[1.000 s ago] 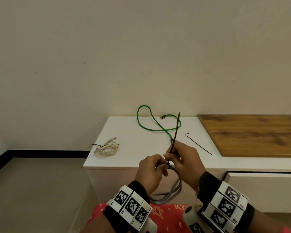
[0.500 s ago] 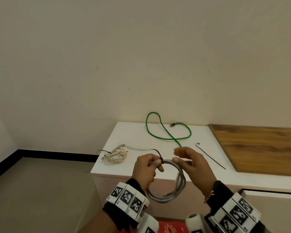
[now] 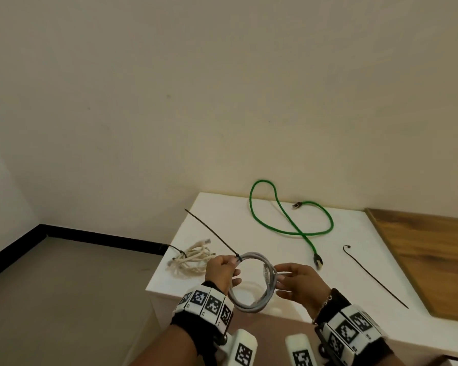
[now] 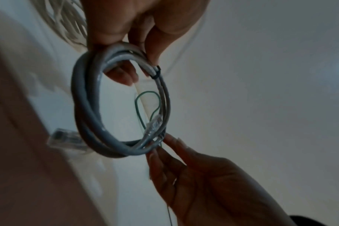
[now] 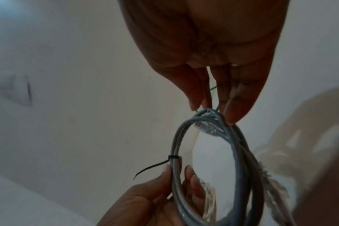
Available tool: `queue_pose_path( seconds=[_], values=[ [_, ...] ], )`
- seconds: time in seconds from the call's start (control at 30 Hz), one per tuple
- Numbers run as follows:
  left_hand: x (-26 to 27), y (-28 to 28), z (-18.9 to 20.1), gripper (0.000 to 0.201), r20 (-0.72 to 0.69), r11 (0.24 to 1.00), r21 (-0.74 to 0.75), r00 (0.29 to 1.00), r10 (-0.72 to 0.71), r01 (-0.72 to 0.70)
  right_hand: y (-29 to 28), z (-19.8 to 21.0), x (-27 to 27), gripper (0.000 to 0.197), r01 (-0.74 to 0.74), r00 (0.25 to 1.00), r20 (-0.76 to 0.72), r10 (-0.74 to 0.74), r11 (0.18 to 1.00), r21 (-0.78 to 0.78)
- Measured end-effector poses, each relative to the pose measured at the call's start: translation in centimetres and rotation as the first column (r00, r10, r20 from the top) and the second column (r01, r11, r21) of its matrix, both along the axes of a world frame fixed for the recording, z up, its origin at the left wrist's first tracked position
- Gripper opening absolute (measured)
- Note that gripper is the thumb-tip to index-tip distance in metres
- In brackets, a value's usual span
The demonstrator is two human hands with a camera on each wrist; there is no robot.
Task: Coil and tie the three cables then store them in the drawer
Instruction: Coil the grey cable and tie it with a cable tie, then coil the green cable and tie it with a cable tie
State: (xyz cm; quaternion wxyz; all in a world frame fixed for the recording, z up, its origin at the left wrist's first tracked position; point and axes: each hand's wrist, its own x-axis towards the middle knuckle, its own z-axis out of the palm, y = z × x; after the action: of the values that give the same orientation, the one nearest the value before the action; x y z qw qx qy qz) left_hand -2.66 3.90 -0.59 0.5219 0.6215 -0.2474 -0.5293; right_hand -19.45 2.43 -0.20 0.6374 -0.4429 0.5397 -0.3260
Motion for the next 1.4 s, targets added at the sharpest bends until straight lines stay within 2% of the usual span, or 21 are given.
queue_pose_path(
  seconds=[0.1,0.17,0.27,0.33,0.37,0.4,0.47,0.57,0.6,0.67,0.7,0.77,0.8,0.83,0.87,0.93,1.0,1.07,1.13,1.27,1.4],
  values=[
    [-0.3,-1.6,-1.2,0.005,0.042,0.998,-0.007,0.997,0.060,-0.060,-2.6,-1.4,0.5,0.018,-0.004,0.999,-0.043,0.005,1.000,0.026],
    [-0.5,-2.5,-2.0,0.015,0.138,0.998,-0.034,0.989,0.053,-0.049,-4.0,-2.3,0.6,0.019,0.010,0.998,-0.060,-0.008,0.999,0.044],
    [-0.3,-3.3,-2.8,0.011,0.361,0.996,-0.041,0.931,-0.056,0.076,-5.2,-3.2,0.5,0.018,0.036,0.998,-0.054,-0.033,0.997,0.061],
    [-0.2,-3.7,-3.2,0.019,0.434,0.986,-0.021,0.890,-0.139,0.164,-5.5,-3.5,0.2,0.016,0.046,0.998,-0.048,-0.042,0.997,0.067],
    [-0.3,-3.6,-3.1,0.011,0.443,0.979,-0.007,0.879,-0.180,0.204,-5.4,-3.4,0.1,0.016,0.042,0.998,-0.044,-0.039,0.997,0.065],
    [-0.4,-3.6,-3.2,0.017,0.451,0.976,0.009,0.870,-0.199,0.219,-5.4,-3.4,-0.1,0.015,0.036,0.998,-0.047,-0.033,0.997,0.063],
    [-0.5,-3.4,-3.2,0.041,0.467,0.968,0.036,0.852,-0.236,0.249,-5.5,-2.8,-0.6,0.014,0.032,0.996,-0.088,-0.028,0.999,0.042],
    [-0.6,-3.1,-3.3,0.049,0.516,0.952,-0.009,0.817,-0.258,0.307,-7.4,-2.0,-2.5,0.015,0.116,0.961,-0.242,-0.135,0.989,-0.093],
    [-0.7,-3.0,-3.4,0.049,0.535,0.945,-0.034,0.805,-0.258,0.326,-8.6,-1.9,-3.4,0.014,0.153,0.910,-0.358,-0.211,0.971,-0.183],
    [-0.8,-2.9,-3.3,0.048,0.562,0.933,-0.058,0.784,-0.263,0.355,-10.6,-1.8,-4.8,0.017,0.100,0.697,-0.658,-0.287,0.946,-0.307],
    [-0.8,-2.9,-3.4,0.048,0.570,0.930,-0.066,0.779,-0.263,0.362,-11.3,-1.9,-5.3,0.023,0.048,0.580,-0.769,-0.269,0.954,-0.297],
    [-1.0,-2.8,-3.2,0.047,0.583,0.917,-0.104,0.770,-0.258,0.386,-12.1,-2.6,-5.7,0.033,-0.008,0.428,-0.892,-0.145,0.986,-0.164],
    [-1.1,-2.7,-3.2,0.047,0.585,0.911,-0.124,0.770,-0.253,0.393,-12.4,-3.0,-5.8,0.032,-0.027,0.384,-0.920,-0.071,0.996,-0.088],
    [-1.1,-2.6,-3.2,0.046,0.585,0.907,-0.140,0.772,-0.249,0.398,-12.7,-3.5,-5.9,0.025,-0.031,0.375,-0.927,-0.023,0.999,-0.037],
    [-1.1,-2.4,-3.1,0.045,0.589,0.901,-0.150,0.769,-0.249,0.407,-13.2,-3.8,-6.1,0.021,-0.019,0.399,-0.917,-0.006,1.000,-0.015],
    [-1.0,-1.9,-2.8,0.044,0.605,0.890,-0.165,0.756,-0.249,0.425,-13.4,-3.7,-6.3,0.024,-0.005,0.455,-0.889,0.049,0.999,0.053],
    [-0.8,-1.4,-2.4,0.043,0.613,0.880,-0.181,0.750,-0.248,0.439,-12.9,-2.2,-6.3,0.028,0.008,0.602,-0.796,0.065,0.996,0.087],
    [-0.8,-0.8,-1.8,0.041,0.606,0.874,-0.196,0.756,-0.248,0.444,-11.7,0.0,-6.5,0.027,0.063,0.812,-0.584,-0.005,0.995,0.079],
    [-1.0,-0.1,-1.1,0.040,0.610,0.870,-0.203,0.753,-0.247,0.450,-9.6,2.5,-6.8,0.027,0.111,0.912,-0.400,-0.089,0.993,0.034],
    [-2.0,1.2,0.4,0.040,0.612,0.854,-0.212,0.746,-0.263,0.475,-5.7,7.1,-7.8,0.022,0.080,0.975,-0.198,-0.097,0.993,-0.090],
    [-3.6,2.7,1.9,0.042,0.620,0.841,-0.220,0.736,-0.270,0.494,-1.7,11.7,-9.4,0.014,0.086,0.988,-0.102,-0.113,0.969,-0.232]
  ],
)
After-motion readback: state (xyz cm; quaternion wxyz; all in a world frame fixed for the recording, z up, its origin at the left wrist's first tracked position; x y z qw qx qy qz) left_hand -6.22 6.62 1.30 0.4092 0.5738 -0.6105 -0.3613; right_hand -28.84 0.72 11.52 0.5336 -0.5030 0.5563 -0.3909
